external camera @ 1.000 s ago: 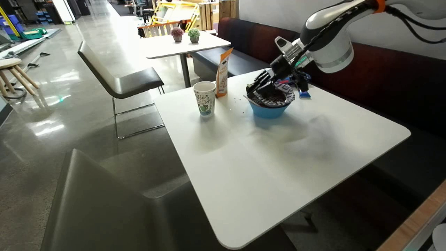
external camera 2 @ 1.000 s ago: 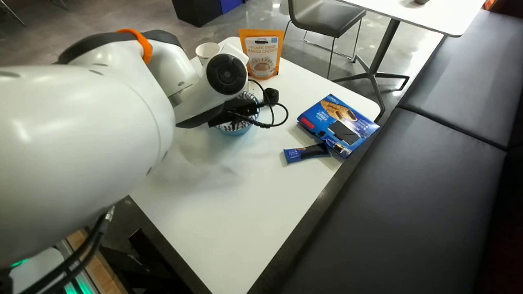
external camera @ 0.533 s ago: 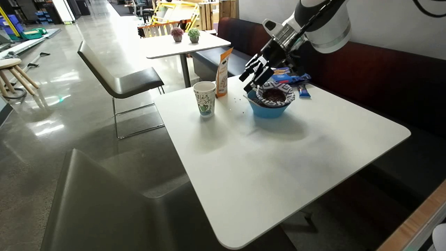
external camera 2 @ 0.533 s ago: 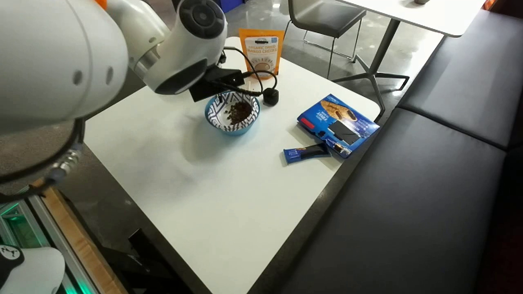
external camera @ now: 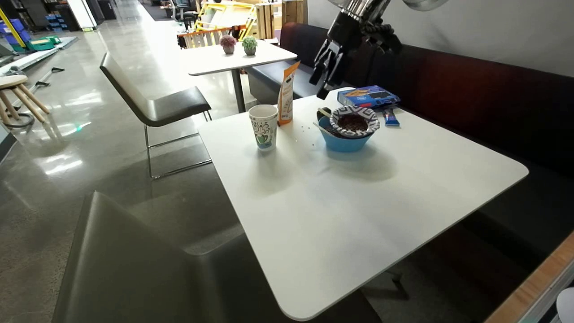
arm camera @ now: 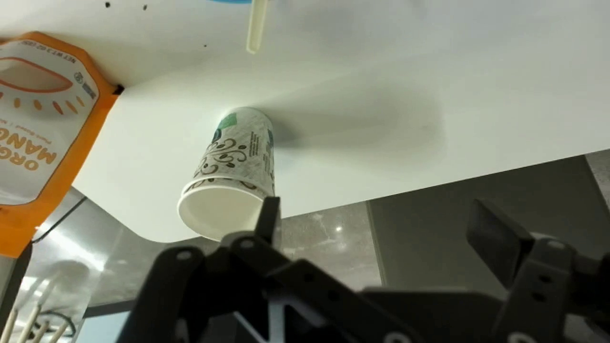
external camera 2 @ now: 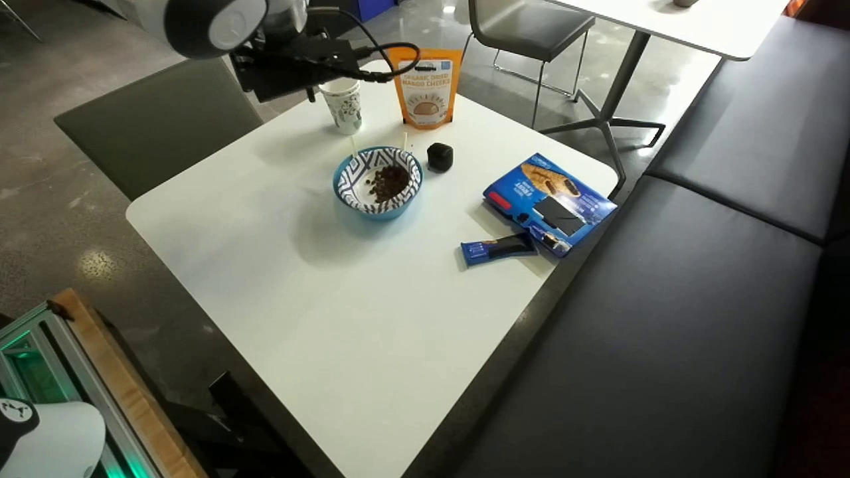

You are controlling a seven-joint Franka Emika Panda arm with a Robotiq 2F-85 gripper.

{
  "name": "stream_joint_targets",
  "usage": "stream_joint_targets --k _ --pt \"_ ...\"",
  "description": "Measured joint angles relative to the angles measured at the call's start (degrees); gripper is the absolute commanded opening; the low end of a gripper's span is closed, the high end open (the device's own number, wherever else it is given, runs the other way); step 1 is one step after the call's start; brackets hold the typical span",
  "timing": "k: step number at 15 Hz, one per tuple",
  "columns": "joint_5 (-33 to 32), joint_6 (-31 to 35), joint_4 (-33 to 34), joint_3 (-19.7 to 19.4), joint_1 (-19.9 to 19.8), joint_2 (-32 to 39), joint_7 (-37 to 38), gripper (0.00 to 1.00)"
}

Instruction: Pick up the knife and place it in the blue bowl

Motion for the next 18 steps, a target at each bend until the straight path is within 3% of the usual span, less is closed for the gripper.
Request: stream_joint_targets --k 5,14,18 --pt "2.1 -10.0 0.1 6.4 -5.2 -10.3 6.9 1.00" --pt "1.4 -19.5 -4.9 17.0 -21.4 -18.2 21.1 1.00" --pt "1.3 -19.5 -5.7 17.9 -22.6 -18.3 22.6 1.00"
